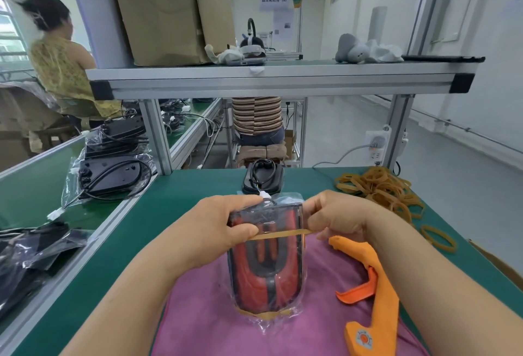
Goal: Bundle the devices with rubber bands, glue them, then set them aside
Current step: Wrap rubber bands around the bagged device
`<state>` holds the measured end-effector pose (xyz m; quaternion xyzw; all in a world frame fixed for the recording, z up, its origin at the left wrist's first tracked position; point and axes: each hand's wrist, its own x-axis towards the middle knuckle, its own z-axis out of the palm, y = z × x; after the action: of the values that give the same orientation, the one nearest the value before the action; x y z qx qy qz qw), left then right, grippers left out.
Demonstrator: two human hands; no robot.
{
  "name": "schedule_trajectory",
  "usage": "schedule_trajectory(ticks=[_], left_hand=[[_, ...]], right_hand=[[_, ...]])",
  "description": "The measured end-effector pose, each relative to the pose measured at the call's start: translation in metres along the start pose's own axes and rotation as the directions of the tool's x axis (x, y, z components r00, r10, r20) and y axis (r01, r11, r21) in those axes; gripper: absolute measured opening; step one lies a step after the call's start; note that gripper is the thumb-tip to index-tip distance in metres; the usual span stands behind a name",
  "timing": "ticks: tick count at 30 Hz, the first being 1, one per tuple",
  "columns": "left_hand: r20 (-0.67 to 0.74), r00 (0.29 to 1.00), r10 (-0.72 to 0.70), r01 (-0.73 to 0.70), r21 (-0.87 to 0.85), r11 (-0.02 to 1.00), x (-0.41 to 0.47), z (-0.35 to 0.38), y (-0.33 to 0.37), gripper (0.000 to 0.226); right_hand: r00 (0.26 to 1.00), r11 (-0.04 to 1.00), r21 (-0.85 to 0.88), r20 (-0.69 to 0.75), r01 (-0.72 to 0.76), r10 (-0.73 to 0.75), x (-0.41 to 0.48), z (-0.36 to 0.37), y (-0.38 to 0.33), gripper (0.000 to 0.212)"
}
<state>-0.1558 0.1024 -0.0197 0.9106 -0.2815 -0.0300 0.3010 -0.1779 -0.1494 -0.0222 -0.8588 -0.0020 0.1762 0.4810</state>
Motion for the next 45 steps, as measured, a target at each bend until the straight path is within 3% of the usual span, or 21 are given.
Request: schedule_trajectory(ticks=[4, 8, 11, 13, 14, 15, 16, 17, 19, 20, 22, 23, 28, 30, 33, 35, 41, 45], left_hand=[[-0.028, 1.0, 0.013, -0.014, -0.024, 1.0, -0.006, 0.0, -0.006, 0.054], [-0.049, 0.999, 0.023, -0.027, -0.075, 0.997, -0.01, 0.0, -0.012, 0.054], [-0.072, 0.997, 0.018, -0.026, -0.106, 0.994, -0.013, 0.002, -0.014, 0.056], [-0.08, 0.997, 0.016, -0.026, -0.13, 0.991, -0.015, 0.003, -0.015, 0.058], [-0.08, 0.997, 0.016, -0.027, -0.142, 0.989, -0.016, 0.004, -0.015, 0.059], [-0.083, 0.996, 0.018, -0.031, -0.153, 0.988, -0.017, 0.004, -0.014, 0.059], [-0.089, 0.996, 0.02, -0.034, -0.158, 0.987, -0.018, 0.005, -0.013, 0.059], [-0.097, 0.995, 0.024, -0.039, -0.158, 0.987, -0.018, 0.006, -0.012, 0.058], [-0.107, 0.993, 0.042, -0.058, -0.157, 0.986, -0.019, 0.007, -0.009, 0.053], [-0.114, 0.992, 0.05, -0.068, -0.159, 0.985, -0.019, 0.007, -0.009, 0.048], [-0.13, 0.991, 0.044, -0.068, -0.189, 0.98, -0.021, 0.008, -0.008, 0.039], [-0.14, 0.989, 0.038, -0.067, -0.214, 0.974, -0.024, 0.009, -0.009, 0.044], [-0.163, 0.979, -0.127, 0.067, -0.328, 0.942, -0.037, 0.014, -0.03, 0.075], [-0.085, 0.978, -0.188, 0.162, -0.25, 0.955, -0.046, 0.02, -0.04, 0.082], [0.057, 0.971, -0.232, 0.238, -0.29, 0.927, -0.058, 0.041, -0.045, 0.082], [0.004, 0.975, -0.223, 0.214, -0.304, 0.928, -0.057, 0.049, -0.045, 0.081], [-0.101, 0.981, -0.165, 0.133, -0.27, 0.954, -0.05, 0.052, -0.04, 0.04], [-0.406, 0.897, -0.176, -0.021, -0.437, 0.899, -0.043, 0.057, -0.018, 0.031]], right_hand=[[1.0, 0.999, 0.044, -0.02, 0.003, -0.002, 0.006, 0.007, 0.001, 0.033], [1.0, 0.971, 0.24, -0.002, -0.008, 0.008, 0.018, 0.012, 0.002, 0.026], [0.987, 0.91, 0.412, -0.158, 0.043, 0.025, 0.028, 0.031, 0.004, 0.03], [0.885, 0.839, 0.502, -0.463, 0.212, 0.054, 0.031, 0.042, 0.001, 0.019], [0.768, 0.808, 0.489, -0.637, 0.328, 0.073, 0.031, 0.043, -0.004, 0.01], [0.646, 0.812, 0.41, -0.761, 0.416, 0.054, 0.029, 0.041, -0.01, 0.005], [0.571, 0.848, 0.279, -0.82, 0.45, -0.033, 0.027, 0.04, -0.019, 0.005], [0.557, 0.887, 0.115, -0.812, 0.446, -0.174, 0.023, 0.042, -0.029, 0.008], [0.635, 0.875, -0.264, -0.608, 0.405, -0.477, 0.019, 0.055, -0.047, 0.026], [0.687, 0.816, -0.462, -0.467, 0.347, -0.557, 0.019, 0.064, -0.052, 0.036], [0.75, 0.65, -0.735, -0.316, 0.194, -0.581, 0.02, 0.074, -0.056, 0.047], [0.763, 0.613, -0.776, -0.305, 0.147, -0.57, 0.02, 0.072, -0.056, 0.049], [0.768, 0.653, -0.742, -0.326, 0.153, -0.551, 0.018, 0.061, -0.049, 0.056], [0.766, 0.673, -0.73, -0.361, 0.122, -0.531, 0.016, 0.055, -0.041, 0.052], [0.793, 0.813, -0.567, -0.432, 0.132, -0.43, 0.013, 0.047, -0.026, 0.059], [0.785, 0.834, -0.528, -0.442, 0.164, -0.434, 0.016, 0.047, -0.022, 0.059], [0.76, 0.842, -0.5, -0.463, 0.201, -0.457, 0.021, 0.046, -0.016, 0.057], [0.758, 0.848, -0.488, -0.468, 0.205, -0.453, 0.024, 0.044, -0.012, 0.061]])
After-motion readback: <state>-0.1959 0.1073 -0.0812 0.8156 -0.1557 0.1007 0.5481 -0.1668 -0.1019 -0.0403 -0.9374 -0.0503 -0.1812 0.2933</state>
